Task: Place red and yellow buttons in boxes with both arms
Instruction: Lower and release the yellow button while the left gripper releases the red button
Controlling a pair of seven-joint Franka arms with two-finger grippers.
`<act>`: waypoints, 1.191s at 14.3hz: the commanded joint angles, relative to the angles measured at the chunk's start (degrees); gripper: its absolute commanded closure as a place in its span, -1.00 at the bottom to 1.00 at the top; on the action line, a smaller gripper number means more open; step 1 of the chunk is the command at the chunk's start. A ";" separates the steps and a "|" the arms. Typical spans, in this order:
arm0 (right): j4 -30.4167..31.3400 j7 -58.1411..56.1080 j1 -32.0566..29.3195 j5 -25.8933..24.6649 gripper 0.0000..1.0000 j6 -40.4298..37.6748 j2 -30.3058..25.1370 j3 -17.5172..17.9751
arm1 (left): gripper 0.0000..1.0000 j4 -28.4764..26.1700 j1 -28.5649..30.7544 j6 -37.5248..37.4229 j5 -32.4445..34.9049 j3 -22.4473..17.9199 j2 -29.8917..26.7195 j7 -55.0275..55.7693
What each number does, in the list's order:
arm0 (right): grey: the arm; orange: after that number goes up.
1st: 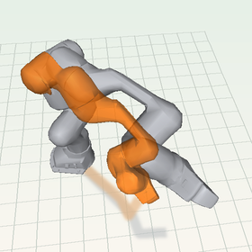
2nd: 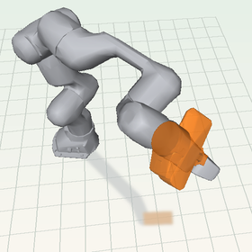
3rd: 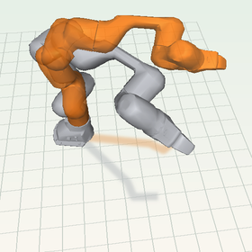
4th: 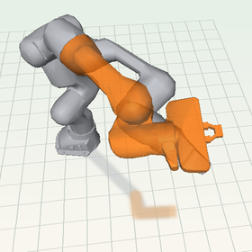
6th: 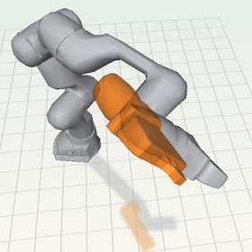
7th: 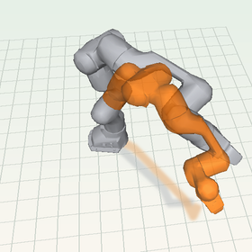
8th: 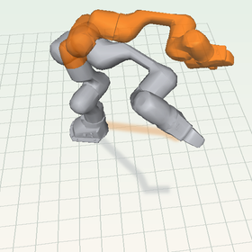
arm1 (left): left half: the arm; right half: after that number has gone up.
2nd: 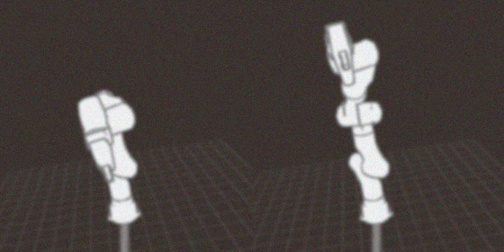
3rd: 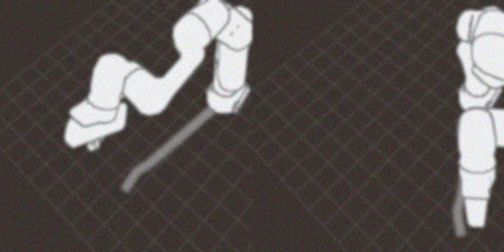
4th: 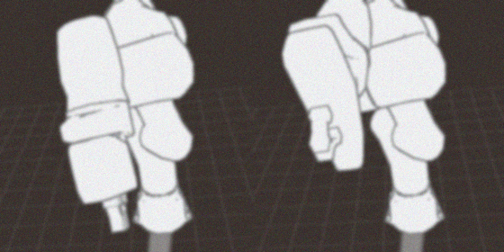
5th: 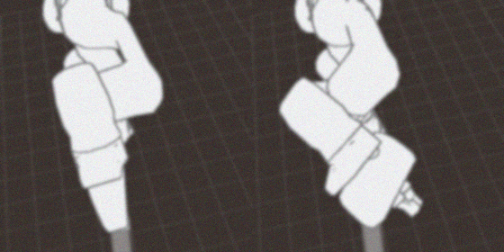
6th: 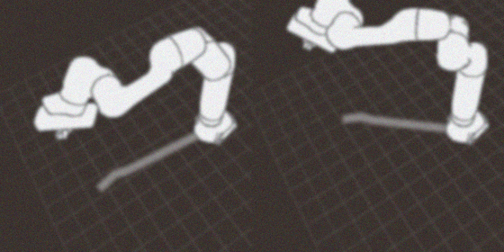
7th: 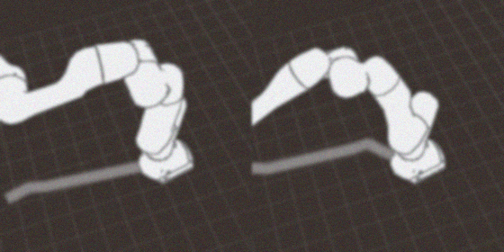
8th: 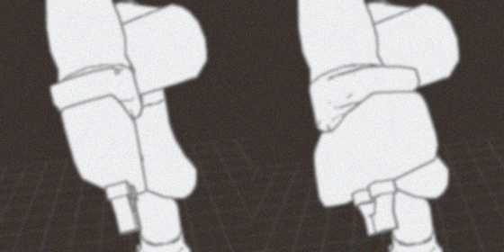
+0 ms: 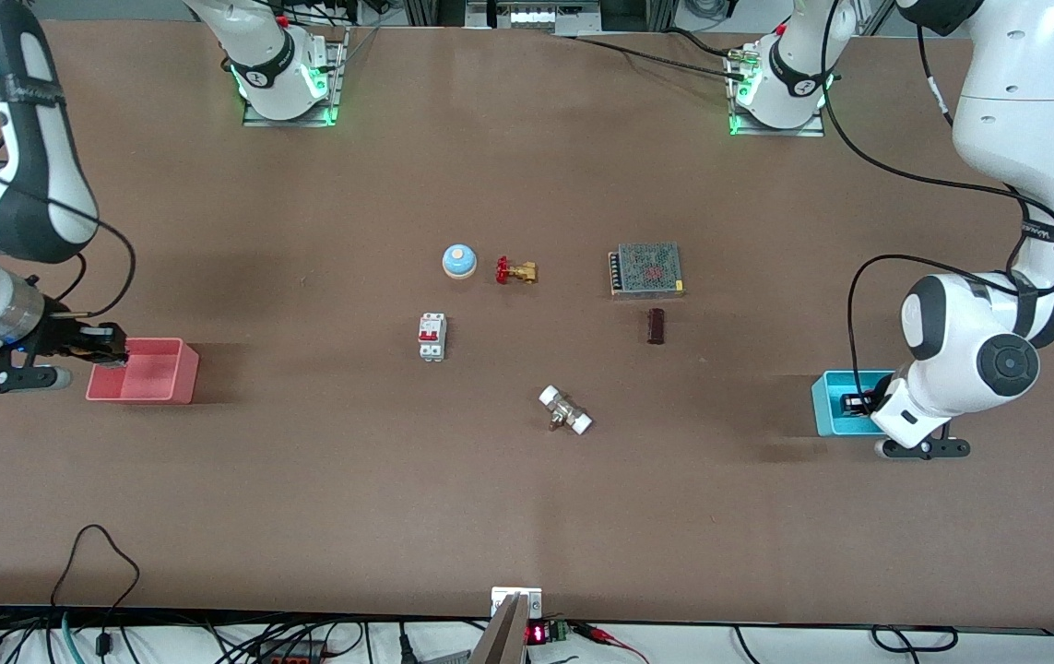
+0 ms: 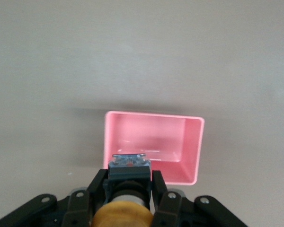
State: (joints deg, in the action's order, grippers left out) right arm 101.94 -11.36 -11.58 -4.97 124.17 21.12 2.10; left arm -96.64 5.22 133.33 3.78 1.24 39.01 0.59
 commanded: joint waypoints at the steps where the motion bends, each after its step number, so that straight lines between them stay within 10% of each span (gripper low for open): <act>1: -1.75 -1.39 -0.81 0.83 0.65 3.44 4.18 0.10 | -0.58 -0.65 0.58 0.79 1.14 0.43 -0.69 -1.38; 3: -1.66 -1.39 -1.25 0.92 0.65 4.32 5.86 0.10 | -1.00 -0.48 0.58 0.09 1.14 0.43 -1.30 -2.08; 12: 0.10 -1.56 -1.96 0.13 0.63 10.39 11.48 0.10 | -1.00 3.55 0.06 -15.98 0.44 1.31 -13.16 -2.71; 17: 0.10 -1.39 -1.96 0.04 0.34 11.53 12.72 0.10 | -1.00 20.40 -0.21 -31.62 0.09 4.56 -16.60 -1.13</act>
State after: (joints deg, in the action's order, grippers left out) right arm 101.82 -11.83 -13.10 -4.96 134.88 33.74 1.93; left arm -83.83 5.06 107.50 3.72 4.68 22.25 -1.33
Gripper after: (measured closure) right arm 0.564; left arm 0.000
